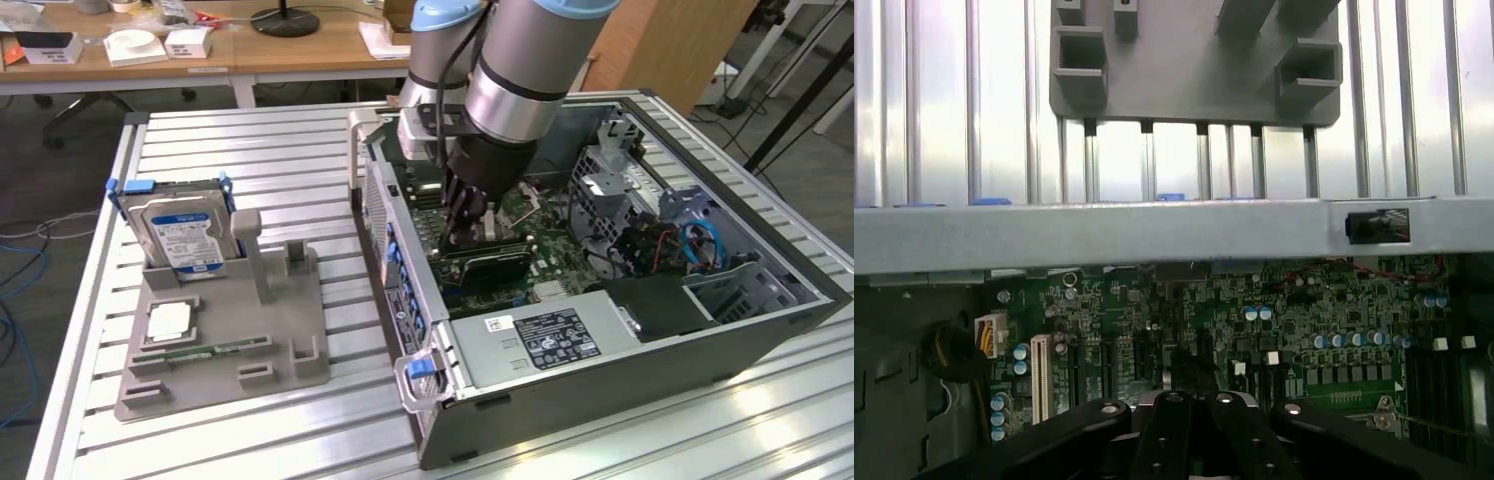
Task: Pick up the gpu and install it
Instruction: 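Press down on the gpu until it lock into place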
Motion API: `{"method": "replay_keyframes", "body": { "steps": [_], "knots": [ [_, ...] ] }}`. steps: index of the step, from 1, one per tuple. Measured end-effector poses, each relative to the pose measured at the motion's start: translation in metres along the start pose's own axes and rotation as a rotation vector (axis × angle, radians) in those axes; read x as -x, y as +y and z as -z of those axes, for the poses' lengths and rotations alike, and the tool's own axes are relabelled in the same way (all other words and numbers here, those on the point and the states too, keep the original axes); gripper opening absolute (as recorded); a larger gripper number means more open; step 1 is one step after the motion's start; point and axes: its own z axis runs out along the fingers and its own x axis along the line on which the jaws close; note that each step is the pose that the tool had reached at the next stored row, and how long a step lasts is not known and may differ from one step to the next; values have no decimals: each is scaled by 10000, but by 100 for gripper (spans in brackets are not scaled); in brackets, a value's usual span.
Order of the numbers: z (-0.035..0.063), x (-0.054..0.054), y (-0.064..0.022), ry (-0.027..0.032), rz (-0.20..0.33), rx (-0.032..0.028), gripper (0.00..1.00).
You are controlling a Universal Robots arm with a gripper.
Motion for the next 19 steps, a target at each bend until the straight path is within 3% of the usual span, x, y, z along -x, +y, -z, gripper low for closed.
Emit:
{"method": "replay_keyframes", "body": {
  "steps": [10,19],
  "knots": [
    [119,6,95,-221,18,25,11],
    [113,5,112,-222,15,50,11]
  ]
}}
